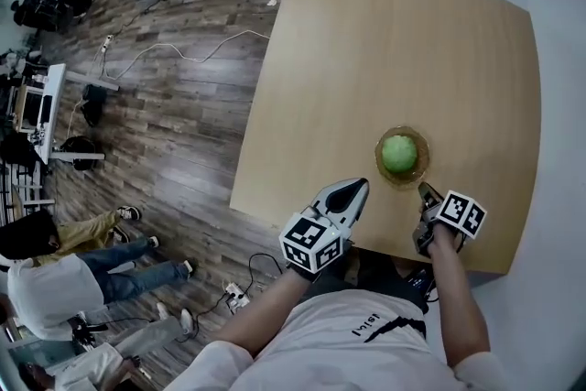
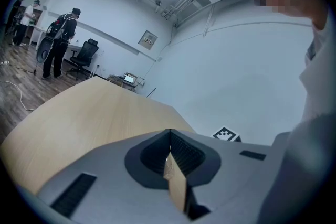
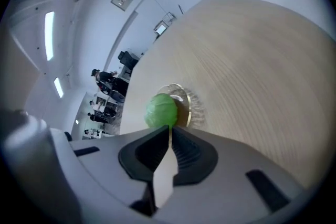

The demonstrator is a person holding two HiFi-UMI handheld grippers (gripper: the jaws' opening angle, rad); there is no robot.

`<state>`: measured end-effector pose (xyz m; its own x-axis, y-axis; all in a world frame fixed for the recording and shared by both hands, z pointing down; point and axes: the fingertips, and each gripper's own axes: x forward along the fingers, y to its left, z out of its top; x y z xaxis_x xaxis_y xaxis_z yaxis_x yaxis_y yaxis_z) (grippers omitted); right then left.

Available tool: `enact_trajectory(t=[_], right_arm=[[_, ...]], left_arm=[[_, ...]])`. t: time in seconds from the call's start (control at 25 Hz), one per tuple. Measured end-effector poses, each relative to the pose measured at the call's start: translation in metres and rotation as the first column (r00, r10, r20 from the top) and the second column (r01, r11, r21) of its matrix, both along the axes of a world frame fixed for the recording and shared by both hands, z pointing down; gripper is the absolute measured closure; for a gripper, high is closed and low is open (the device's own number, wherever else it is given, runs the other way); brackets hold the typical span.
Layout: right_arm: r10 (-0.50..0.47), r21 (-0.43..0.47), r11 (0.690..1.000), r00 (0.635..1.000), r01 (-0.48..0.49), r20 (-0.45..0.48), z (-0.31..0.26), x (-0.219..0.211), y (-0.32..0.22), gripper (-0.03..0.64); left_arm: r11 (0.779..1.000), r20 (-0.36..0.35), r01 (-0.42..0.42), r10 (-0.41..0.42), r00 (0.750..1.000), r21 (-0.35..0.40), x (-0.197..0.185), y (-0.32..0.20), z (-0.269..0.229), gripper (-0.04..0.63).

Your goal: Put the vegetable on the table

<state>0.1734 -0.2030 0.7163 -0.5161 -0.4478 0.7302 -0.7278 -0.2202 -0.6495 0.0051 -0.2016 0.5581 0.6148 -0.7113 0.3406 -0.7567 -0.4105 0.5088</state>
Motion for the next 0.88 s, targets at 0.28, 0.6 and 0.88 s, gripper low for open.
enact_trajectory(t=[0.28, 0.6, 0.88], right_arm=[[-0.127, 0.303, 0.945, 0.992, 0.123, -0.007, -0.085, -0.073, -0.005, 0.595], [-0.160, 0.517, 0.842, 0.987, 0.151, -0.029, -0.173, -0.109, 0.012, 0.601], [-0.177, 0.661, 0.727, 0.981, 0.184, -0.079, -0.247, -0.131, 0.046, 0.601]], left_arm=[[0.999, 0.002, -0.033, 0.033, 0.999, 0.009, -0.021, 0.021, -0.016, 0.581], [0.996, -0.033, -0.062, 0.065, 0.997, 0.068, -0.029, 0.040, -0.063, 0.581], [0.983, -0.061, -0.105, 0.115, 0.991, 0.150, -0.031, 0.069, -0.112, 0.581]])
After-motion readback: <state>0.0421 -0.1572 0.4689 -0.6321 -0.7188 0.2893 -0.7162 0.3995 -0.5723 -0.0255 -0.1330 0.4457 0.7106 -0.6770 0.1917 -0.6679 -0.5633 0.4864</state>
